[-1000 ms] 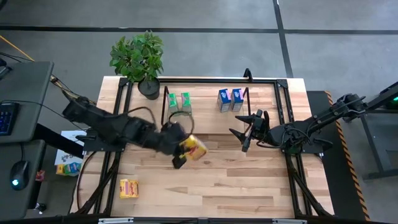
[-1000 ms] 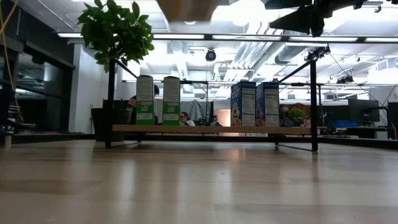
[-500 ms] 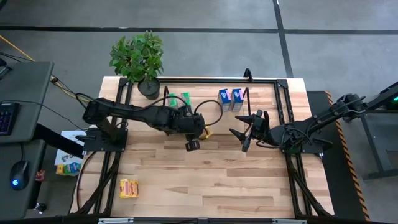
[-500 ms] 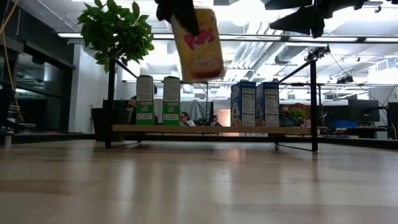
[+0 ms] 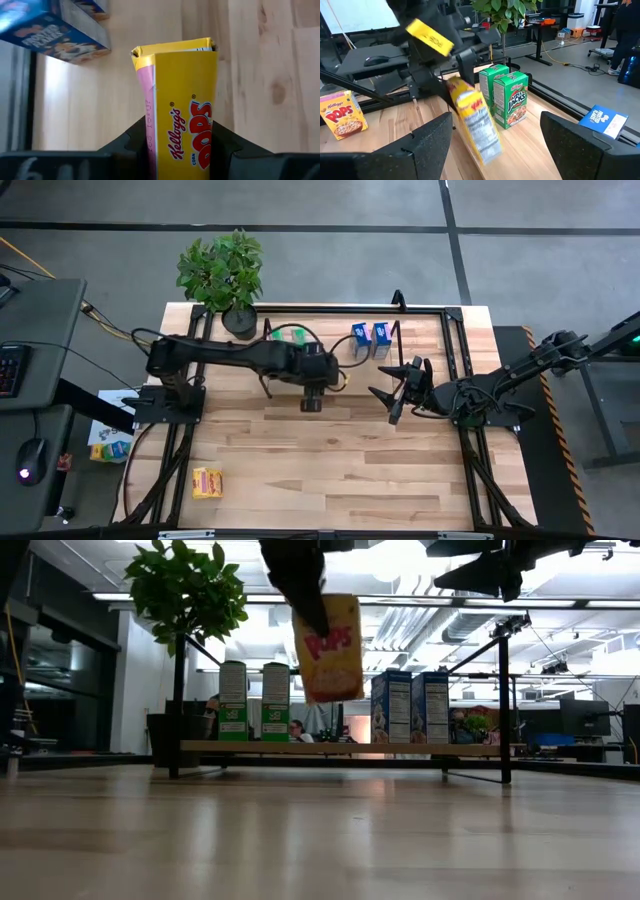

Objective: Stack cereal on shelf
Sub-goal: Put the top yellow cereal box on the shelf

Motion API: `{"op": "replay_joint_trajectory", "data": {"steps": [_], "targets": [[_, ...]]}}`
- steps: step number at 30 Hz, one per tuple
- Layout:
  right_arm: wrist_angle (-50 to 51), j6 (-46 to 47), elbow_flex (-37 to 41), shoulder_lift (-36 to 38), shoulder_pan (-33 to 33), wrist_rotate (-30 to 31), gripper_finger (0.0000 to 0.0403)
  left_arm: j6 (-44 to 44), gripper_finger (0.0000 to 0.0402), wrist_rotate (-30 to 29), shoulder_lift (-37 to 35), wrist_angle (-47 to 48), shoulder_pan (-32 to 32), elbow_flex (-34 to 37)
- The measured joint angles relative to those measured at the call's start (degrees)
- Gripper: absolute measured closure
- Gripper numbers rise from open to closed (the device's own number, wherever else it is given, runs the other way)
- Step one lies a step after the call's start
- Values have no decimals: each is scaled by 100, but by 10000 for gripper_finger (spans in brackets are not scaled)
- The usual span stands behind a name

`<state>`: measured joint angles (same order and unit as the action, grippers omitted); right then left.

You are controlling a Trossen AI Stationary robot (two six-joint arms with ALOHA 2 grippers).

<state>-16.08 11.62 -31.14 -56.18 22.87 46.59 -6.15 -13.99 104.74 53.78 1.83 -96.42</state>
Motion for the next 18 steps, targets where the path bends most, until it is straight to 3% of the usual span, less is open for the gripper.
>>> {"op": "replay_joint_trajectory", "data": {"steps": [14,18], "targets": [[35,47,0,0,0,-2,107,-793,284,65,239,-536,-423,-4],[37,126,0,0,0,0,107,-784,284,569,239,-360,-636,-4]]}}
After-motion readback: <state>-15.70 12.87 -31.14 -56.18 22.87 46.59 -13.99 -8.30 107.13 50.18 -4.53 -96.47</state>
